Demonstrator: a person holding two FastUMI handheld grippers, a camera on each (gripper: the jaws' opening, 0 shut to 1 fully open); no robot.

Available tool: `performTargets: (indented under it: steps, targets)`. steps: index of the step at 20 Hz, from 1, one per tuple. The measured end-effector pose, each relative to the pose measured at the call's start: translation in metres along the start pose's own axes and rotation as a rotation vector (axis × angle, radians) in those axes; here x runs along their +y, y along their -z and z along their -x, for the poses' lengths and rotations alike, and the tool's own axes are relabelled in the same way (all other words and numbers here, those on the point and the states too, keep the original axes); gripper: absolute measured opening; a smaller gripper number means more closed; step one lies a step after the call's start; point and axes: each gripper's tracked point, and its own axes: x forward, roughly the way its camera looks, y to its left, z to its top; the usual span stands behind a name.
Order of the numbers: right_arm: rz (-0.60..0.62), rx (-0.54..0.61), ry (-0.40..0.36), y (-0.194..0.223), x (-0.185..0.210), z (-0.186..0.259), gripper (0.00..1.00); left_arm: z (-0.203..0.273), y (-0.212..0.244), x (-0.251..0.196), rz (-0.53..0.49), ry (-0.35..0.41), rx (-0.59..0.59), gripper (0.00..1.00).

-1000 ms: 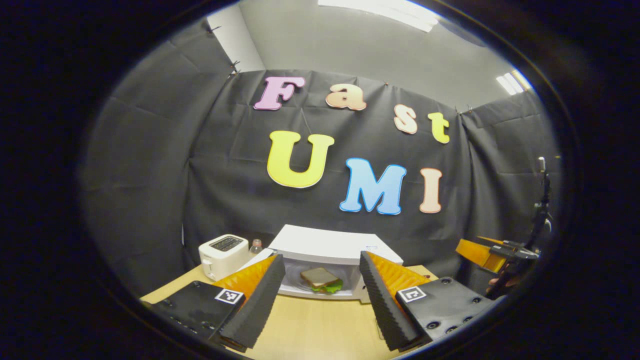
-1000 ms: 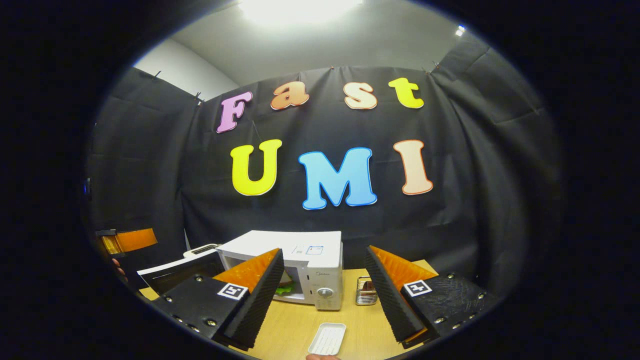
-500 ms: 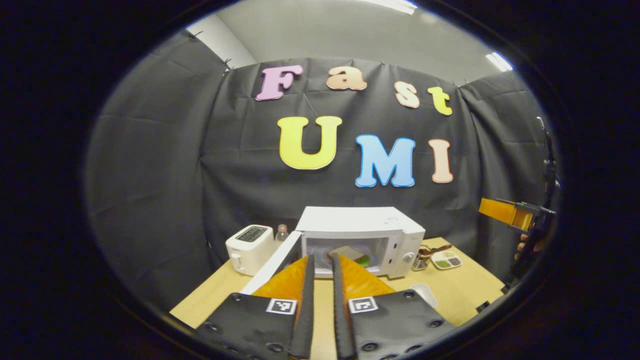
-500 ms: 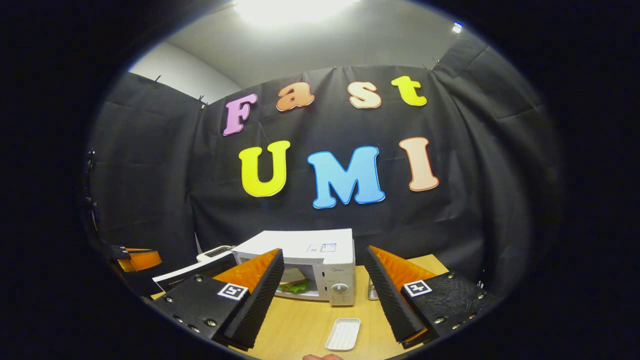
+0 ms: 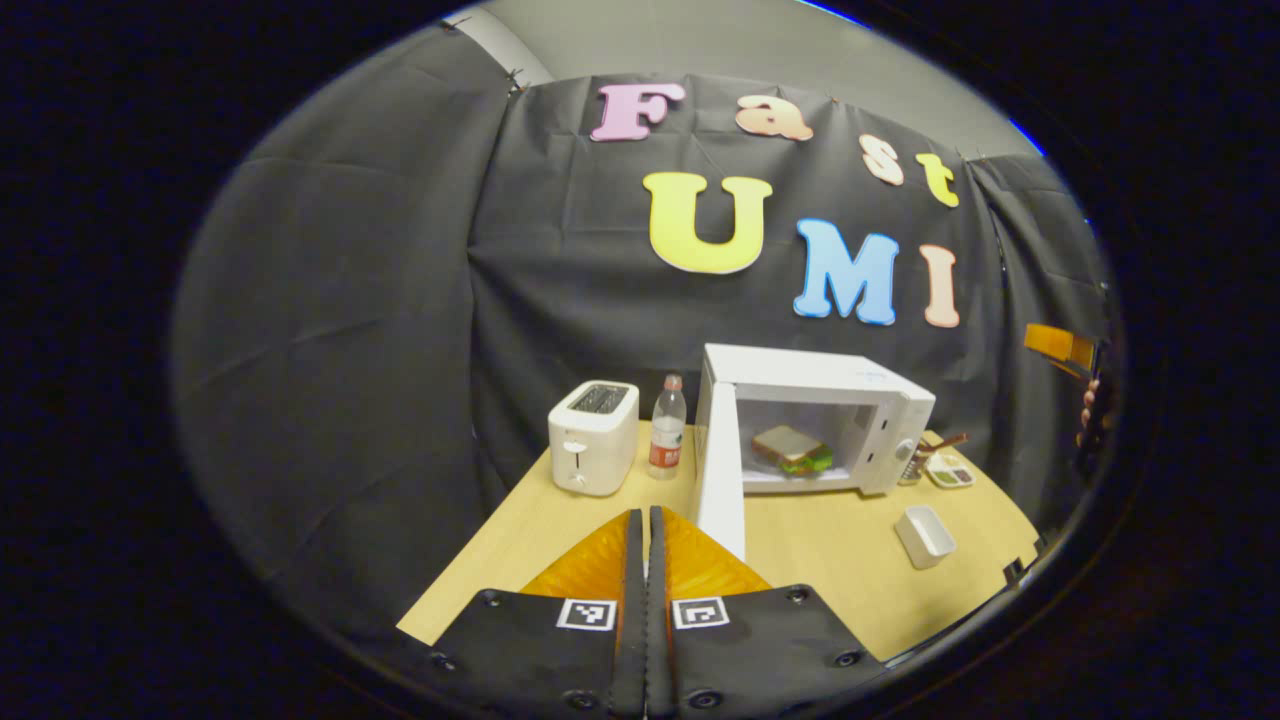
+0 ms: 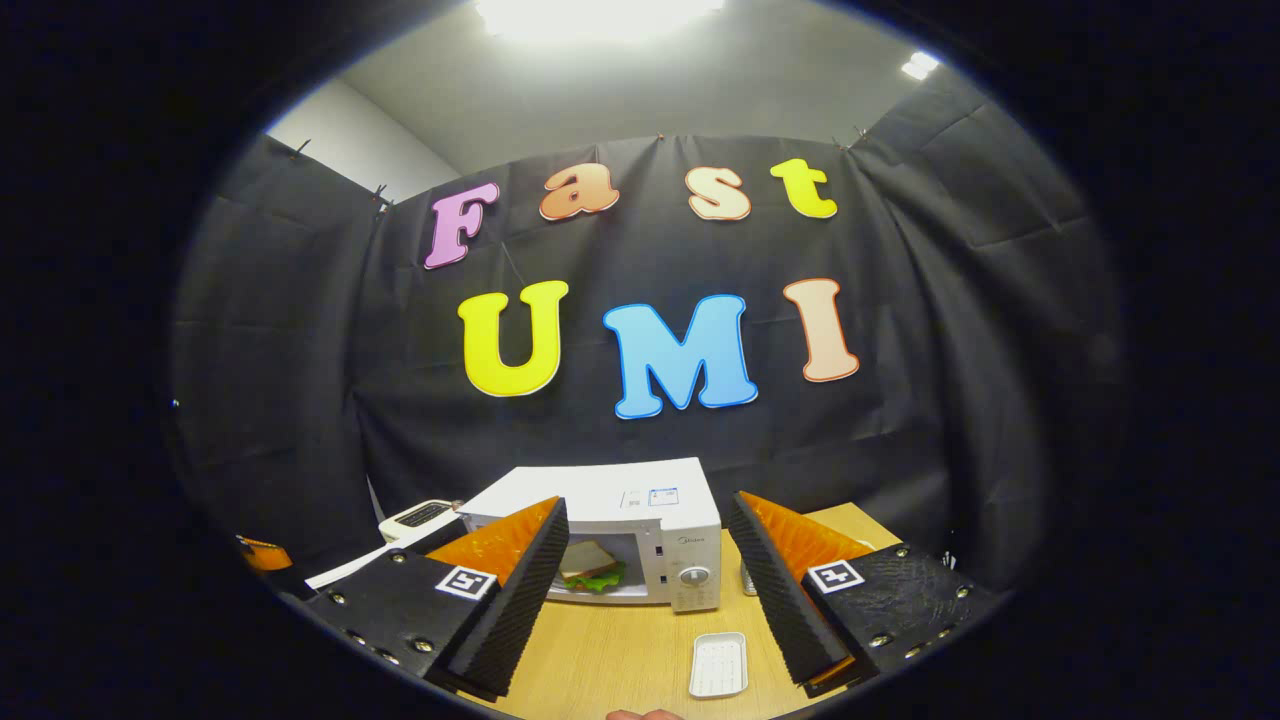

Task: Open the microwave oven with the left hand, put the food in, and close the microwave oven.

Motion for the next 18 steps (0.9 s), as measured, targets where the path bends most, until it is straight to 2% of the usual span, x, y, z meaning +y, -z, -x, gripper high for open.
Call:
performTargets:
  steps: [3, 8, 9, 10, 11, 18]
  targets:
    - [-0.010, 0.017, 0.026, 0.004, 0.003, 0.001, 0.97, -0.017, 0.031, -0.002, -0.041, 0.050, 0.071, 0.09]
    - [-0.004, 0.001, 0.080, -0.001, -0.003, 0.010, 0.97, -0.019, 0.032, -0.013, -0.066, 0.123, 0.077, 0.07]
    - [-0.006, -0.002, 0.085, 0.000, -0.003, 0.010, 0.97, -0.018, 0.032, -0.018, -0.059, 0.142, 0.077, 0.10]
    - [-0.007, -0.003, 0.087, -0.001, -0.002, 0.010, 0.97, -0.018, 0.032, -0.022, -0.061, 0.141, 0.076, 0.04]
    - [-0.007, -0.006, 0.087, -0.003, -0.002, 0.010, 0.97, -0.018, 0.033, -0.027, -0.059, 0.150, 0.078, 0.06]
    - [0.042, -0.050, 0.101, -0.020, -0.016, 0.005, 0.97, -0.006, 0.021, -0.110, -0.031, 0.266, 0.069, 0.07]
